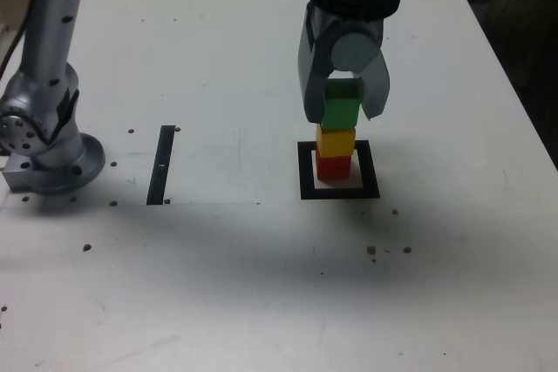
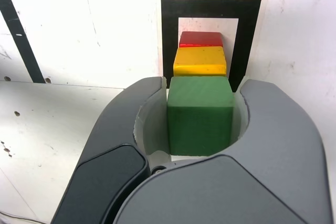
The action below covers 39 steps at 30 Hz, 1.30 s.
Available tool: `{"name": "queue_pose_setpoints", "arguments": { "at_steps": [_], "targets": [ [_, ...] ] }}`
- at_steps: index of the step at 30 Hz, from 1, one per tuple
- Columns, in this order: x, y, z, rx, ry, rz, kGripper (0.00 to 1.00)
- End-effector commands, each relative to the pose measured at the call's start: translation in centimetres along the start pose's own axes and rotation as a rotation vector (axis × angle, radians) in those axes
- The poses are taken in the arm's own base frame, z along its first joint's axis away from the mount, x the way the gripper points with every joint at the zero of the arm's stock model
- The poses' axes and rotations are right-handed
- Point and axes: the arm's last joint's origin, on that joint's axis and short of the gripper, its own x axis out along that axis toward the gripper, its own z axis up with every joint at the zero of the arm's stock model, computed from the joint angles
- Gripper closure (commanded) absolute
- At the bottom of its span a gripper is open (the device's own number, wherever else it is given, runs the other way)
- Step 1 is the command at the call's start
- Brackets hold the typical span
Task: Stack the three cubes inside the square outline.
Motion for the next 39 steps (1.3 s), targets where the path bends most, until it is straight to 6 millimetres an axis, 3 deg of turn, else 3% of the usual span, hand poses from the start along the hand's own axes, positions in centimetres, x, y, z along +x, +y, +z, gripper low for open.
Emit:
{"name": "queue_pose_setpoints", "arguments": {
  "at_steps": [1,5,7,11,13,23,39],
  "targets": [
    [0.3,0.1,0.2,-0.001,0.006,0.002,0.71],
    [0.7,0.3,0.2,-0.006,0.007,0.001,0.66],
    [0.9,0.4,0.3,-0.004,0.004,0.0,0.51],
    [1.1,0.5,0.4,0.002,-0.004,-0.004,0.11],
    [1.2,0.5,0.4,0.002,-0.005,-0.004,0.02],
    [0.7,0.7,-0.5,-0.015,-0.013,0.003,0.0],
    [-1.8,1.6,-6.0,-0.065,-0.069,0.049,0.0]
  ]
}}
